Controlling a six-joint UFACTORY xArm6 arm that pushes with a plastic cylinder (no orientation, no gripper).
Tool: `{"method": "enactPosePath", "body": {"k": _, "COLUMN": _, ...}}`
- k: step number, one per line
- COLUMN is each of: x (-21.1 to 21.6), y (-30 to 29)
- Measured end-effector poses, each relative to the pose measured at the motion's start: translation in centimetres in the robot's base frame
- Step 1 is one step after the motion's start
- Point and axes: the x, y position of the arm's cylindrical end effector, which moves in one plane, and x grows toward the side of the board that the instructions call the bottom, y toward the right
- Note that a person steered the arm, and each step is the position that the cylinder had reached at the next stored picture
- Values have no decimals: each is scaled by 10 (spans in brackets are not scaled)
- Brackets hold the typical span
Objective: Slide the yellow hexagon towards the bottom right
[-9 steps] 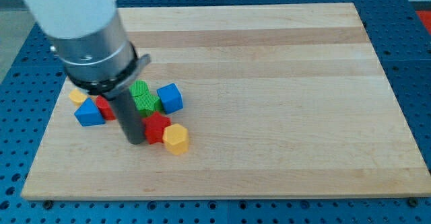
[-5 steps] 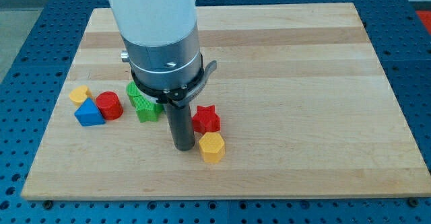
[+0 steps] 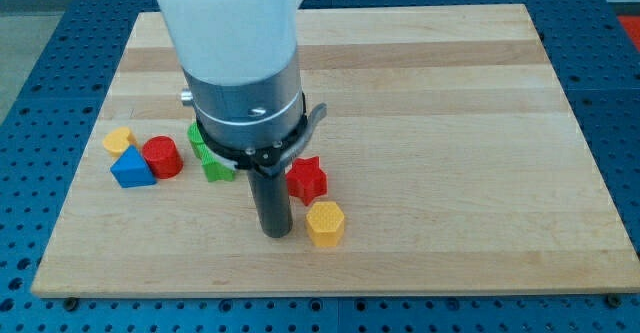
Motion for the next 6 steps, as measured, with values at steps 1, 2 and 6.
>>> {"method": "enactPosePath", "body": {"k": 1, "x": -7, "y": 37}}
{"method": "enactPosePath", "body": {"k": 2, "x": -7, "y": 84}}
{"method": "enactPosePath", "body": {"k": 6, "x": -2, "y": 180}}
